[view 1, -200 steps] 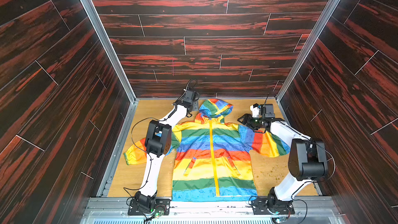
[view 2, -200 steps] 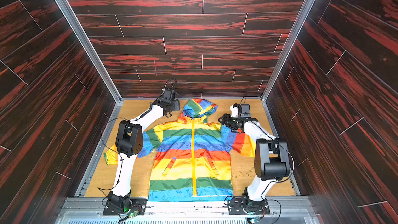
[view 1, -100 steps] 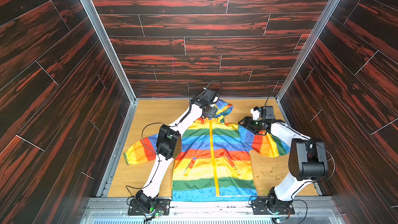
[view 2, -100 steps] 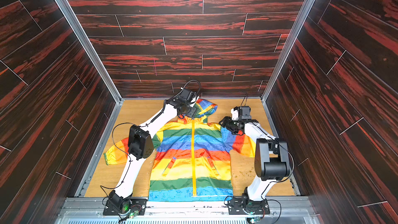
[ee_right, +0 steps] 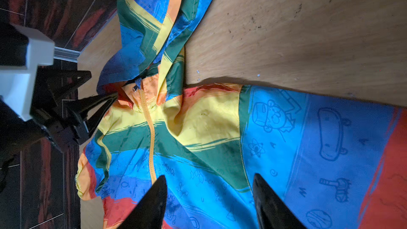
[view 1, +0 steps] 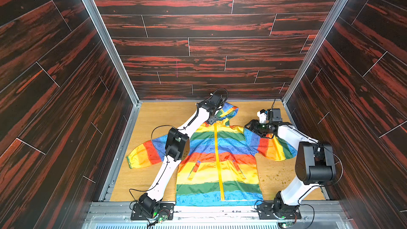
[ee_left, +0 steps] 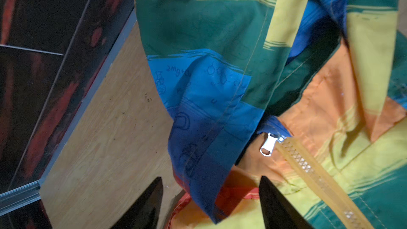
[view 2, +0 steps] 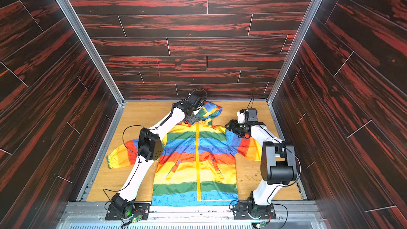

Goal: Unzip the jacket
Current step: Flatten out the jacket at the center of the board.

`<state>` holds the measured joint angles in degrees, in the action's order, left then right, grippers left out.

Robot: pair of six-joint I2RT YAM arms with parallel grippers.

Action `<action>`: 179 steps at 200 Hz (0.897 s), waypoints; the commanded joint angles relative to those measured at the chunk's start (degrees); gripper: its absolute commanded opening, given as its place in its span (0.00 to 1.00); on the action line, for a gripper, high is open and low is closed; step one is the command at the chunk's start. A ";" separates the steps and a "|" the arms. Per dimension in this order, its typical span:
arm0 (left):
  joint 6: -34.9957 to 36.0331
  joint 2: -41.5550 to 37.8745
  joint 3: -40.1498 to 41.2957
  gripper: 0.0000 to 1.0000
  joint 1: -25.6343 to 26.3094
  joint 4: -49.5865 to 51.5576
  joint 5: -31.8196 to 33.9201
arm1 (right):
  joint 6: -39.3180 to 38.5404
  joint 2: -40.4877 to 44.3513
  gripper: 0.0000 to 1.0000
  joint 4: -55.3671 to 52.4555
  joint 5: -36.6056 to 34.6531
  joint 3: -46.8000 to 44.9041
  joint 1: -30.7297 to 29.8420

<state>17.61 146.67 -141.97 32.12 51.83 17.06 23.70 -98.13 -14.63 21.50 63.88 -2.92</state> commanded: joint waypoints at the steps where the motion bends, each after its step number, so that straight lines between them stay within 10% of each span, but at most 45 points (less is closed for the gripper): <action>1: 1.90 0.75 -1.33 0.68 -0.13 0.30 5.59 | -0.42 1.18 0.63 -1.14 0.04 1.08 0.14; 99: -3.75 3.78 -5.52 0.54 0.21 -6.77 1.77 | 0.42 0.49 0.62 -0.35 -0.29 0.57 0.14; 179: -10.40 -1.01 1.38 0.01 -0.28 -16.55 11.67 | 1.73 -1.57 0.59 3.70 4.88 2.00 0.11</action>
<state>10.44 149.88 -144.68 32.16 38.98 24.99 24.73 -98.15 -13.98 22.17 63.92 -2.87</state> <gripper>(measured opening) 0.063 0.601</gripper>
